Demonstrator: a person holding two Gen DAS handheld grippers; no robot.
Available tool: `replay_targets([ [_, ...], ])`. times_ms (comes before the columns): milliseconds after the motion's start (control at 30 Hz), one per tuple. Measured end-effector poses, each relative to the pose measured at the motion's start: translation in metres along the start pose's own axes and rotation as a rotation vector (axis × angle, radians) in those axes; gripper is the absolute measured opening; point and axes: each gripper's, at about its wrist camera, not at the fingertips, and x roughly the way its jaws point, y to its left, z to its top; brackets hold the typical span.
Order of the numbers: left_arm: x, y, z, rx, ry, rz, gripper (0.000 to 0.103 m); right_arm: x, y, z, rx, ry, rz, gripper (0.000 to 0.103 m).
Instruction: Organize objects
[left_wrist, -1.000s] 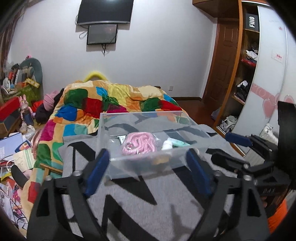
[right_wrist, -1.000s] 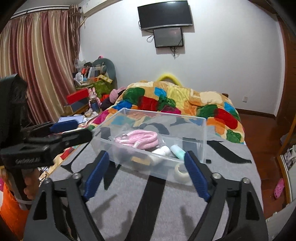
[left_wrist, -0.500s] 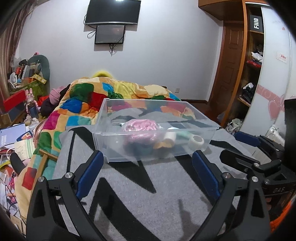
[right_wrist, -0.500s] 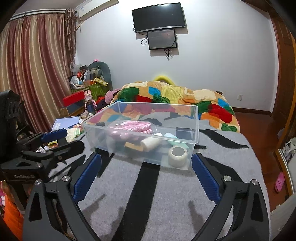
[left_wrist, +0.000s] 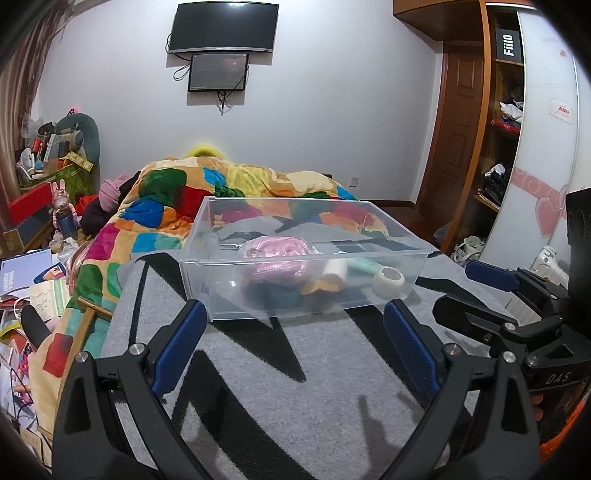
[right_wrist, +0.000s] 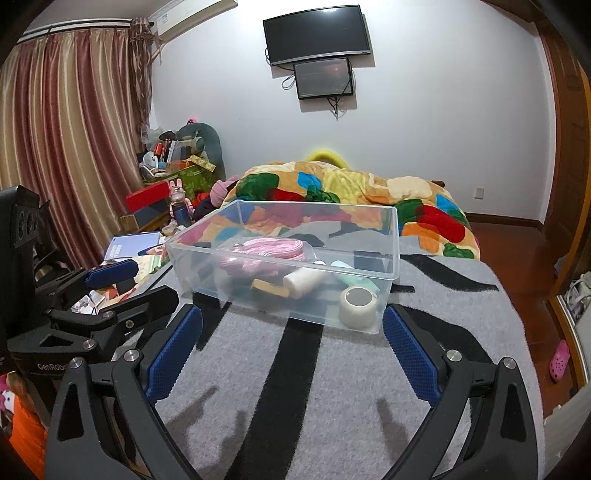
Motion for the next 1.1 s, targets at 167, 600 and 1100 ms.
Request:
replay_targets([
  [167,-0.0010,-0.0009,-0.0001,-0.001,0.000,-0.004,0.098,-0.0015,0.0003,-0.0008,0.002,-0.001,0.001,0.098],
  [600,-0.0031,-0.0021,0.0007,-0.006,-0.006,-0.015,0.098,-0.0015,0.0031,-0.0004,0.002,0.000,0.008,0.098],
  [1100,-0.0074,0.0011,0.0006,-0.020,-0.010,-0.026,0.098,-0.0057,0.0065,-0.0002,-0.004,-0.010,0.012,0.098],
])
